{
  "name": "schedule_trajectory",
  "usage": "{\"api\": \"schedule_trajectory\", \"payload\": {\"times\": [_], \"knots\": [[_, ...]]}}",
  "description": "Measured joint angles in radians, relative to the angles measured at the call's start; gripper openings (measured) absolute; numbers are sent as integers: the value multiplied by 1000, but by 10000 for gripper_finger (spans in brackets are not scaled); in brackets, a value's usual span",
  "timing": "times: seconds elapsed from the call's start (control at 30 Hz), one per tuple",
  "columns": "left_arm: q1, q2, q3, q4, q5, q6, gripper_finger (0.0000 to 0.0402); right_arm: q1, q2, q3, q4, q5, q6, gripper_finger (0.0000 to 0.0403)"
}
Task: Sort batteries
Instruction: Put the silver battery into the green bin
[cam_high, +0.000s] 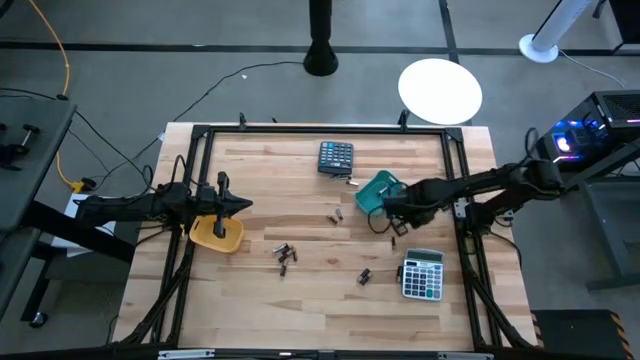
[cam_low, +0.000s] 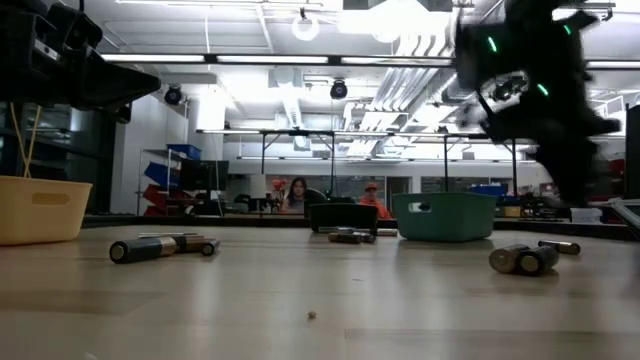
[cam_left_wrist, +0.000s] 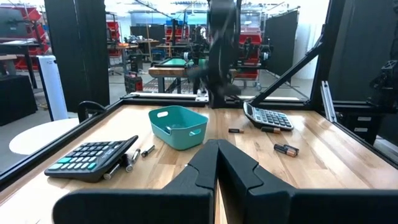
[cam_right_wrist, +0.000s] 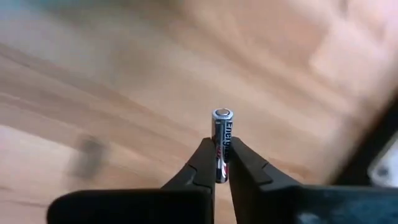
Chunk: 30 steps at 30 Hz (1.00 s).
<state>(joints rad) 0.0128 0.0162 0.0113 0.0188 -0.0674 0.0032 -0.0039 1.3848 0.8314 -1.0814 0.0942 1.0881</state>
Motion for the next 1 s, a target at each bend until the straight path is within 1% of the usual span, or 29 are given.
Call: {"api": "schedule_trajectory", "payload": {"times": [0.07,0.17,0.3,0.37,0.43,0.67,0.8,0.87,1.0], "knots": [[0,1,0,1,-1,0,0,-3,-16,73,15,78,3,8],[0,3,0,1,1,0,0,-30,-18,147,31,174,-3,9],[0,5,0,0,1,0,0,-92,-18,168,184,209,-61,11],[0,5,0,0,1,0,0,-123,-17,155,273,207,-103,18],[0,5,0,0,1,0,0,-152,-17,139,322,187,-122,32],[0,5,0,0,0,0,0,-186,-16,119,314,184,-125,109],[0,5,0,0,0,0,0,-186,-16,119,366,183,-129,144],[0,5,0,1,0,0,0,-186,-17,119,412,165,-143,154],[0,4,0,12,0,0,0,-185,-17,119,543,82,-199,159]]}}
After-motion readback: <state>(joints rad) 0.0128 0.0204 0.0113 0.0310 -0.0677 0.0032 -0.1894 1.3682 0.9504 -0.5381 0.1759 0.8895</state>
